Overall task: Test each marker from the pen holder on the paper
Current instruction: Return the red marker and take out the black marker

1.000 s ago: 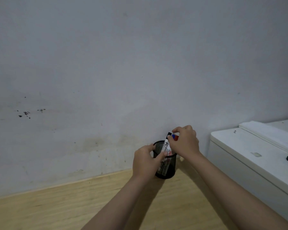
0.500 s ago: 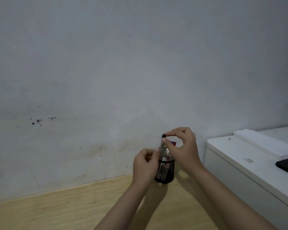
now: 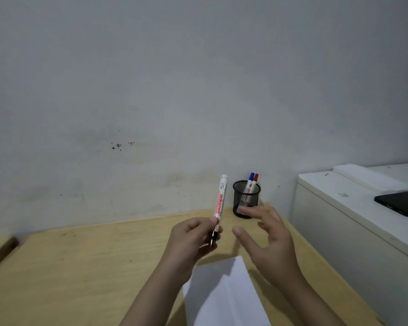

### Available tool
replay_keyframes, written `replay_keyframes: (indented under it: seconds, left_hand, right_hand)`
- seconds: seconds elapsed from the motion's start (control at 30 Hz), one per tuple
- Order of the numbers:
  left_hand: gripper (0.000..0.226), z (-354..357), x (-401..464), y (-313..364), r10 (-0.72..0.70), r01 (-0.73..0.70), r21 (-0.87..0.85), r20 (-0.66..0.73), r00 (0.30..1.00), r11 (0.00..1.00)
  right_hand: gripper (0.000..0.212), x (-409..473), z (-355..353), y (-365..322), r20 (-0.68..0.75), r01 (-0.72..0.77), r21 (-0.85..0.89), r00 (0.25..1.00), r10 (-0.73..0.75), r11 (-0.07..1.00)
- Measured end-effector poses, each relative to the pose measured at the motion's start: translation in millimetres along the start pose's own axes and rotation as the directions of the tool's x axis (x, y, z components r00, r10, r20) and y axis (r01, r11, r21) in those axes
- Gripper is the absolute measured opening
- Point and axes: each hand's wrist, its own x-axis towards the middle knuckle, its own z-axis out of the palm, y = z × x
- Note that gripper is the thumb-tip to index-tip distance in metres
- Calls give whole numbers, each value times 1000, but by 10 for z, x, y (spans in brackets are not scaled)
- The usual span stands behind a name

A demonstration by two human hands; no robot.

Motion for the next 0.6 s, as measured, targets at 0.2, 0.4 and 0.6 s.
replay_keyframes:
  seconds: [0.2,0.4,0.6]
  left_hand:
    - [15,-58,-622,-206,199,-197,203,11,980,959]
    - [10,-203,-976,-406,287,-261,227,-89,954,938]
    - [10,-134,-1204,-560,365,-311,296,-149,919,903]
  right_hand:
    - [12,-312,219,-292,26,-347,275,935,353,897]
    - [16,-646,217,-438,-40,-384,392,901,433,836]
    - [26,-897,275,-455,106,-477,375,874,474,795]
